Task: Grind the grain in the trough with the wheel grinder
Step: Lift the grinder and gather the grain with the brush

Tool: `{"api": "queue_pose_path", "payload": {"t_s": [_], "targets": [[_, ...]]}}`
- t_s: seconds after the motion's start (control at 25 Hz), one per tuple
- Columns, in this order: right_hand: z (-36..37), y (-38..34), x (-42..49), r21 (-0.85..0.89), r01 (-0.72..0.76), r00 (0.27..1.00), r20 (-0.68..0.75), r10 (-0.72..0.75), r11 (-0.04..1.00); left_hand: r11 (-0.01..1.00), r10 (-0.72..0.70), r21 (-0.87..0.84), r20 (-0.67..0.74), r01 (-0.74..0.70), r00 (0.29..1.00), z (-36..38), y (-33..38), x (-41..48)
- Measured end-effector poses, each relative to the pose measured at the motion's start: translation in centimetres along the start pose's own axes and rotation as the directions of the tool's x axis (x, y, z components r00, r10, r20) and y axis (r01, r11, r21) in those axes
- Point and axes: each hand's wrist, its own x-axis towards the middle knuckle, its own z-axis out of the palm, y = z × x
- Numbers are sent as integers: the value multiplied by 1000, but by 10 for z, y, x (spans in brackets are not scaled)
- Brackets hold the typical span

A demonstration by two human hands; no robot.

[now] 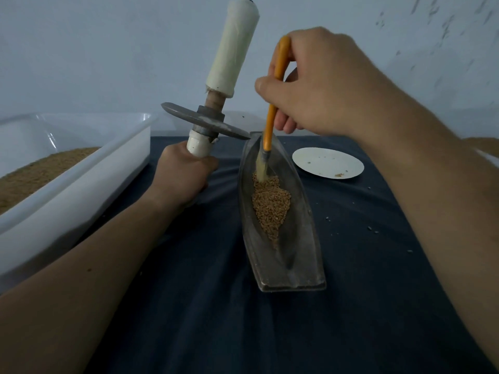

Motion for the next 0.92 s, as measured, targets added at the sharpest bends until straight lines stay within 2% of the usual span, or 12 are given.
{"api": "queue_pose_path", "payload": {"t_s": [0.2,0.36,0.48,0.64,0.8,0.92], "targets": [[11,8,0,-55,-46,994,102,51,997,1000,-4,-5,-11,4,1000,0,1,-1],[8,6,2,-95,-18,999,42,22,995,1000,-1,-24,-1,1,1000,0,1,-1],[7,2,0,-90,-32,993,112,43,995,1000,0,-16,-3,0,1000,0,0,-1],[2,1,1,-83,-29,992,121,39,996,1000,8,0,-3,-8,1000,1,0,0],[-8,10,4,50,-28,1000,-9,28,998,1000,23,0,1,-23,1000,1,-2,1],[-21,28,2,222,-45,979,-182,87,974,1000,28,-4,12,-28,1000,1,-4,3]]}}
